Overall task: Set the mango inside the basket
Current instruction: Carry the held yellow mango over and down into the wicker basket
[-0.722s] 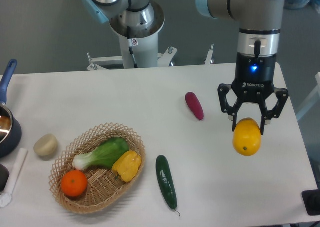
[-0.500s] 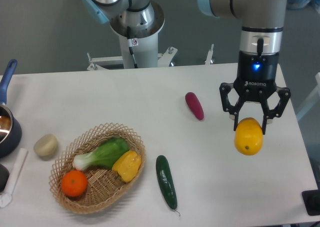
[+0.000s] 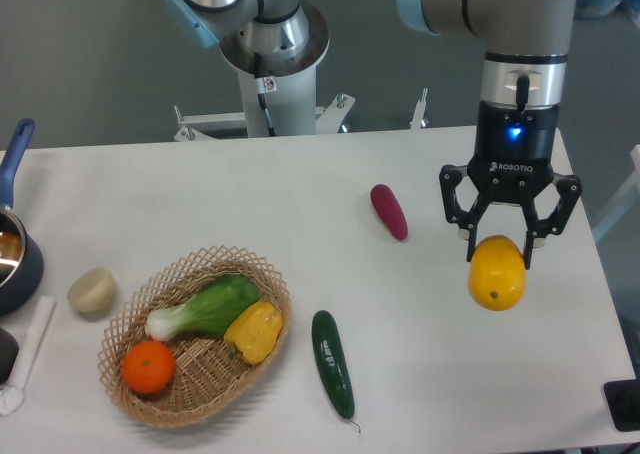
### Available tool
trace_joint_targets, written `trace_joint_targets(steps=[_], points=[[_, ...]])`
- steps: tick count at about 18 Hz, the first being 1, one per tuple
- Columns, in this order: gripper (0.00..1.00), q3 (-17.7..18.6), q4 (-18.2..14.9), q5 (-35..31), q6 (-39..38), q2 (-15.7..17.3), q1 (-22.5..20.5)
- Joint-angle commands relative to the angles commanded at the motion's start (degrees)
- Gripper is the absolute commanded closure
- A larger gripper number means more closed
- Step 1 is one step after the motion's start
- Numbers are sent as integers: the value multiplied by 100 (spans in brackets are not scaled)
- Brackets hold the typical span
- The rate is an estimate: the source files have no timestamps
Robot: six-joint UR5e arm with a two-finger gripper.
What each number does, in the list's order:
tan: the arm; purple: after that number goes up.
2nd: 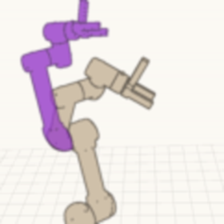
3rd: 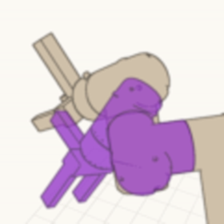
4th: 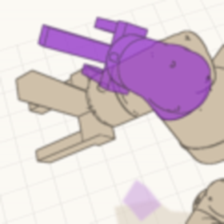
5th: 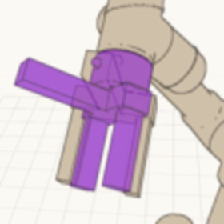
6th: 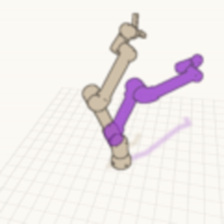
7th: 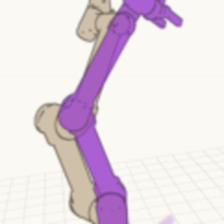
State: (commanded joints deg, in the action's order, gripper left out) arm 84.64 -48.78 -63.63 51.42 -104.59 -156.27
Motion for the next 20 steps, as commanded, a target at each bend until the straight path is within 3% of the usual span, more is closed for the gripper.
trace_joint_targets(steps=[4, 14, 20], points=[[74, 27, -9, -26, -122, -26, 184], [73, 334, 53, -44, -2073, -62, 1107], [73, 1124, 44, -70, -2065, 96, 1590]])
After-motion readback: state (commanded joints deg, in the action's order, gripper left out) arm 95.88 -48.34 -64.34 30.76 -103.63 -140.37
